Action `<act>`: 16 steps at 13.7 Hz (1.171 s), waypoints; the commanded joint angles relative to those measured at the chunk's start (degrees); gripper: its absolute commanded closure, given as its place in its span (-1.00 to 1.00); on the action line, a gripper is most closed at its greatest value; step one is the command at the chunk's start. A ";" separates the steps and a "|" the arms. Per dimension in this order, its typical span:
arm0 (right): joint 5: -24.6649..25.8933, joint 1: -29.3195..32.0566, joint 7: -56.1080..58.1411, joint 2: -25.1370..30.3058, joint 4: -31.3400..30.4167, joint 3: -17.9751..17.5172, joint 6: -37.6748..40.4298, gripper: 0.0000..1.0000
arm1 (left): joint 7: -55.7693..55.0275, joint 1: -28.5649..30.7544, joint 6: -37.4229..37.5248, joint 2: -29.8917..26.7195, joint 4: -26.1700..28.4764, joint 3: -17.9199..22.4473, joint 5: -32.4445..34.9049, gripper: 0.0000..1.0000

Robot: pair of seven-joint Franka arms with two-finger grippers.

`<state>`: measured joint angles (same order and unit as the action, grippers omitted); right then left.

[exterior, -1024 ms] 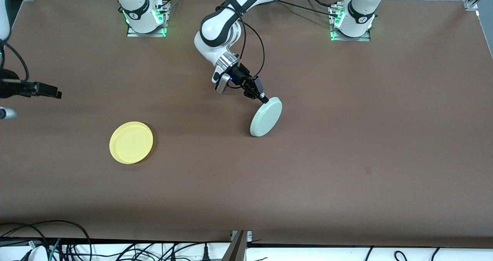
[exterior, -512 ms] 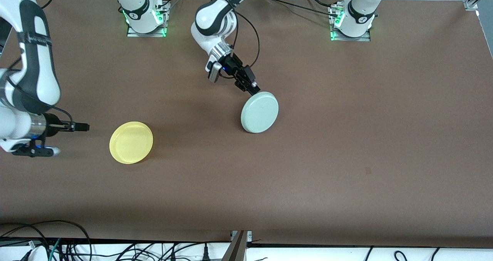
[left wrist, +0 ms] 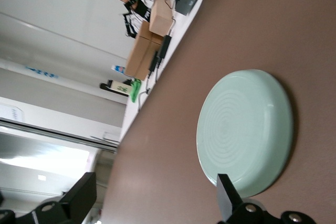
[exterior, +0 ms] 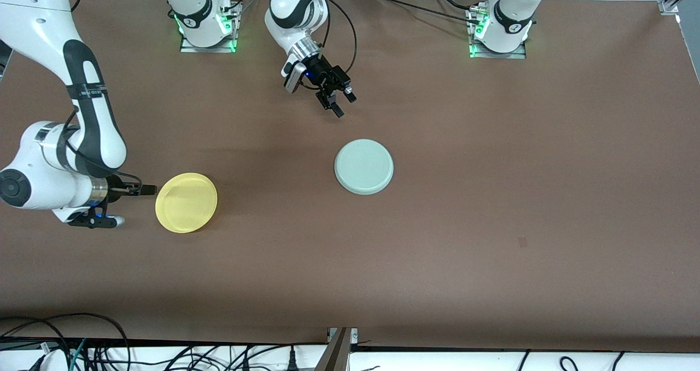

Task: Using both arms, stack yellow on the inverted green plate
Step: 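Grasp the yellow plate rim with the right gripper while the left gripper withdraws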

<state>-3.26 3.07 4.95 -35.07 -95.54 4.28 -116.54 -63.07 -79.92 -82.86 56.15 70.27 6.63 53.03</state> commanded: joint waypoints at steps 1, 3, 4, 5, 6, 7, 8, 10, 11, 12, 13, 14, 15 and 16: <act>-2.45 0.19 0.67 0.54 -3.86 -0.32 -5.43 -1.00 | 0.84 6.24 -1.87 -0.16 -6.88 0.23 -8.35 -1.00; -3.59 0.45 0.85 -0.43 -4.04 -0.41 -6.32 -1.00 | 2.68 14.49 -4.66 -0.16 -12.06 -0.21 -12.24 -1.00; -5.78 0.54 1.81 -0.87 -4.12 -0.41 -6.67 -1.00 | 6.43 18.88 -6.86 -0.60 -13.22 -0.47 -15.39 -1.00; -8.67 0.54 3.12 -1.74 -4.04 -0.33 -7.37 -1.00 | 9.87 22.40 -7.40 -1.30 -14.54 -0.04 -18.98 -1.00; -10.00 0.54 4.62 -2.19 -4.12 -0.32 -8.86 -1.00 | 11.99 26.18 -7.32 -1.48 -15.94 -0.04 -20.85 -1.00; -10.10 0.62 5.59 -2.80 -4.04 -0.32 -9.83 -1.00 | 13.75 29.87 -7.32 -2.44 -16.30 -0.30 -22.52 -1.00; -10.19 0.71 5.95 -3.15 -3.95 -0.32 -10.28 -1.00 | 14.90 34.87 -7.41 -4.01 -16.31 -0.21 -26.71 -1.00; -10.28 0.71 5.95 -3.16 -3.86 -0.32 -10.54 -0.94 | 17.44 40.69 -7.50 -6.12 -16.31 -0.39 -27.63 -1.00; -10.28 0.71 5.95 -3.07 -3.86 -0.32 -10.46 -0.42 | 22.94 43.16 -7.32 -7.44 -16.31 -0.39 -28.24 -1.00; -10.28 0.71 5.95 -3.07 -3.69 -0.32 -10.20 0.13 | 28.04 45.71 -7.23 -9.37 -16.31 -0.30 -30.42 -1.00; -10.28 0.63 5.95 -3.07 -3.51 -0.32 -10.02 0.48 | 32.36 48.86 -7.14 -11.56 -16.22 -0.30 -32.62 -1.00; -10.28 0.62 5.95 -3.07 -3.51 -0.32 -9.93 0.71 | 37.79 51.94 -6.80 -13.85 -16.13 -0.21 -34.99 -1.00; -10.28 0.62 6.47 -3.07 -3.51 -0.32 -9.93 0.93 | 43.59 54.76 -6.27 -16.22 -15.78 0.05 -37.11 -1.00; -10.28 0.71 7.09 -3.16 -3.51 -0.32 -9.84 1.00 | 48.52 56.96 -5.05 -17.90 -15.78 -0.04 -38.78 -1.00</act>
<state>-12.24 3.27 9.88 -38.43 -99.10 4.27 -126.56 -22.88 -26.69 -90.07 42.67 53.34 7.54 17.89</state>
